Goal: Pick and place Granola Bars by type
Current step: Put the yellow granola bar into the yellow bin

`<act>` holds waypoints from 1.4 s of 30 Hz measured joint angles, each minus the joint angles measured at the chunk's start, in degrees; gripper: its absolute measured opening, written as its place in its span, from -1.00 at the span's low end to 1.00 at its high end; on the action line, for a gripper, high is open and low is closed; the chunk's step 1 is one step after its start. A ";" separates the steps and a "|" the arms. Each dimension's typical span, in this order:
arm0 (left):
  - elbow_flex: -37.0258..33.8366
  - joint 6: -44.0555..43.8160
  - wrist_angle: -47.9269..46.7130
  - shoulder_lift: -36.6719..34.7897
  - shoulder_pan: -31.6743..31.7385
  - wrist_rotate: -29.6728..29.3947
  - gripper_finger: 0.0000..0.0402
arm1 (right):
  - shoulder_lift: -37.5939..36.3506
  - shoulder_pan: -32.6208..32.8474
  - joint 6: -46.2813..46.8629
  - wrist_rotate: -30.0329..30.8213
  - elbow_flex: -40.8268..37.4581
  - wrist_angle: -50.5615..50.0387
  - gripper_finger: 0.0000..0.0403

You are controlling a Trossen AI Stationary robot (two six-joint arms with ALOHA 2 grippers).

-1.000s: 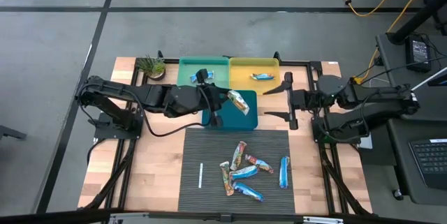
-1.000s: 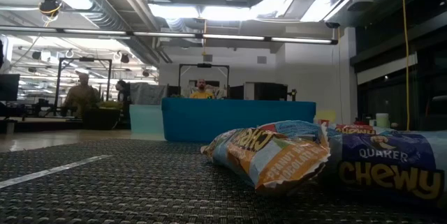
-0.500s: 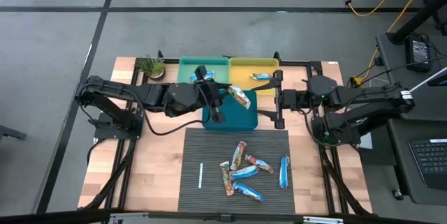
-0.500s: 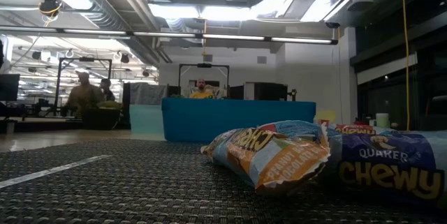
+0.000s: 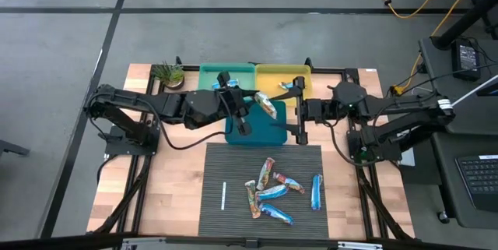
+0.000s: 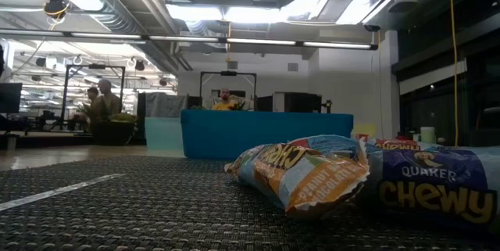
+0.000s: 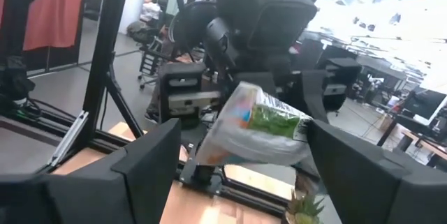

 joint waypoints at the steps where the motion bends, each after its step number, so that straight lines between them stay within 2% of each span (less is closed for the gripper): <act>1: 0.00 0.02 0.04 0.00 0.00 0.01 -0.70 | 0.47 0.00 -0.26 0.00 0.65 -0.06 0.55; 13: 0.00 0.06 -0.14 0.00 -0.04 0.01 -0.70 | 2.42 0.00 -2.64 0.84 4.03 -2.84 0.51; 17: 0.00 0.01 -0.16 0.00 -0.04 0.01 -0.70 | 2.42 0.00 -2.66 2.30 4.03 -2.84 0.35; 30: 0.00 -0.85 -0.20 0.00 -0.07 0.10 -0.70 | 2.42 -0.02 -2.66 2.64 4.06 -3.15 -0.34; 37: 0.00 -0.95 -0.57 0.00 -0.07 0.62 -0.70 | 2.42 -0.02 -2.65 2.62 4.06 -3.23 -0.52; 42: 0.00 -1.00 -0.73 0.00 0.00 6.15 -0.69 | 2.40 0.07 -2.65 2.08 4.06 -3.21 -0.58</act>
